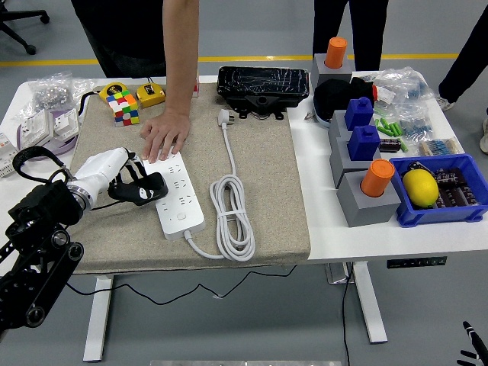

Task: Pick up the plug,place it near the board,insert it into the board,press the button

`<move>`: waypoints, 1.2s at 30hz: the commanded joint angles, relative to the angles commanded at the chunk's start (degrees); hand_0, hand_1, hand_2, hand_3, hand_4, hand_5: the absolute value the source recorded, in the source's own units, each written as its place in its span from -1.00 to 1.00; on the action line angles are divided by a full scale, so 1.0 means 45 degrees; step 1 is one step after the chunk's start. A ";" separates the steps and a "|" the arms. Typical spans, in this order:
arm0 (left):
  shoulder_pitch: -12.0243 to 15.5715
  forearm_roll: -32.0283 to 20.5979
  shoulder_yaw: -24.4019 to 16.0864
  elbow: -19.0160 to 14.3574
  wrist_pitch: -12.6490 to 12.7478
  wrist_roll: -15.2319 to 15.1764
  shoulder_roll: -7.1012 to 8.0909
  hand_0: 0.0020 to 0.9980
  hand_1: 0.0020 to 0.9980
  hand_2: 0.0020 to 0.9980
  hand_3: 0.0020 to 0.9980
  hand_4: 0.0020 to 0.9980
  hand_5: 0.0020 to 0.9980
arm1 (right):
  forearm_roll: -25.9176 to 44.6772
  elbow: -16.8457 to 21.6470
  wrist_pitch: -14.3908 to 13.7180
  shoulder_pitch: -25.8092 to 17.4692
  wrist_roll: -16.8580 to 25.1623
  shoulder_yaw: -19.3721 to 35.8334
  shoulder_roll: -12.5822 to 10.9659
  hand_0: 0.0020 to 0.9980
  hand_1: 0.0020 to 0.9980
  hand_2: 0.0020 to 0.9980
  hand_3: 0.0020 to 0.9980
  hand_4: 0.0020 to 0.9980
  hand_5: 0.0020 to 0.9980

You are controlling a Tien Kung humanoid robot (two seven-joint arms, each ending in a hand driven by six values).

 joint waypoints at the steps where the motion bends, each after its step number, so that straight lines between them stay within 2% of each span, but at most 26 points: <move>1: 0.0015 -0.0042 -0.0020 0.0020 0.0059 -0.0070 0.0009 -0.33 -0.13 0.04 0.15 1.00 -0.16 | 0.0003 0.0000 -0.0005 -0.0010 -0.0002 0.0007 -0.0002 0.61 0.50 0.46 0.53 1.00 1.00; 4: 0.0027 -0.0060 -0.0071 0.0031 0.0261 -0.0276 0.0035 -0.33 -0.13 0.04 0.15 1.00 -0.16 | 0.0005 0.0000 -0.0007 -0.0028 -0.0016 -0.0008 0.0001 0.61 0.50 0.46 0.53 1.00 1.00; 5: 0.0030 -0.0071 -0.0085 0.0026 0.0331 -0.0336 0.0042 -0.18 0.19 0.27 0.43 1.00 -0.02 | 0.0005 0.0000 -0.0007 -0.0033 -0.0019 -0.0010 0.0004 0.61 0.50 0.46 0.54 1.00 1.00; 10: 0.0059 -0.0047 -0.0217 -0.0198 0.0814 -0.0649 0.0058 -0.18 0.19 0.27 0.43 1.00 -0.02 | 0.0050 0.0000 -0.0005 -0.0047 -0.0012 -0.0090 0.0025 0.61 0.50 0.46 0.54 1.00 1.00; 11: 0.0057 -0.0046 -0.0230 -0.0289 0.0890 -0.0689 0.0067 -0.06 0.39 0.45 0.60 1.00 0.07 | 0.0055 0.0000 -0.0007 -0.0046 -0.0014 -0.0105 0.0022 0.61 0.50 0.46 0.53 1.00 1.00; 17: 0.0041 -0.0014 -0.0277 -0.0851 0.0958 -0.0713 0.0140 -0.02 0.42 0.48 0.63 1.00 0.11 | 0.0059 0.0000 -0.0020 -0.0027 -0.0034 -0.0148 -0.0011 0.61 0.50 0.46 0.53 1.00 1.00; 21: -0.0013 -0.0019 -0.0226 -0.0998 0.0729 -0.0631 0.0213 -0.02 0.42 0.48 0.63 1.00 0.11 | 0.0044 0.0000 -0.0029 -0.0015 -0.0045 -0.0144 -0.0031 0.61 0.50 0.46 0.53 1.00 1.00; 25: -0.0033 -0.0116 -0.0076 -0.0746 0.0486 -0.0637 0.0243 0.05 0.47 0.49 0.64 1.00 0.11 | 0.0033 0.0000 -0.0035 -0.0018 -0.0038 -0.0159 -0.0032 0.61 0.50 0.46 0.53 1.00 1.00; 28: -0.0049 -0.0173 -0.0046 -0.0198 0.0453 -0.0709 0.0161 0.05 0.47 0.49 0.64 1.00 0.11 | 0.0007 0.0000 -0.0035 -0.0023 -0.0044 -0.0161 -0.0023 0.61 0.50 0.46 0.53 1.00 1.00; 29: -0.0053 -0.0152 -0.0053 -0.0012 0.0469 -0.0726 0.0122 0.24 0.56 0.55 0.66 1.00 0.10 | 0.0010 0.0000 -0.0035 -0.0025 -0.0045 -0.0172 -0.0023 0.61 0.50 0.46 0.53 1.00 1.00; 36: -0.0088 -0.0054 0.0130 0.0554 0.0524 -0.0760 0.0124 0.23 0.55 0.52 0.65 1.00 0.06 | -0.0041 0.0000 -0.0036 -0.0036 -0.0062 -0.0163 -0.0038 0.61 0.50 0.46 0.53 1.00 1.00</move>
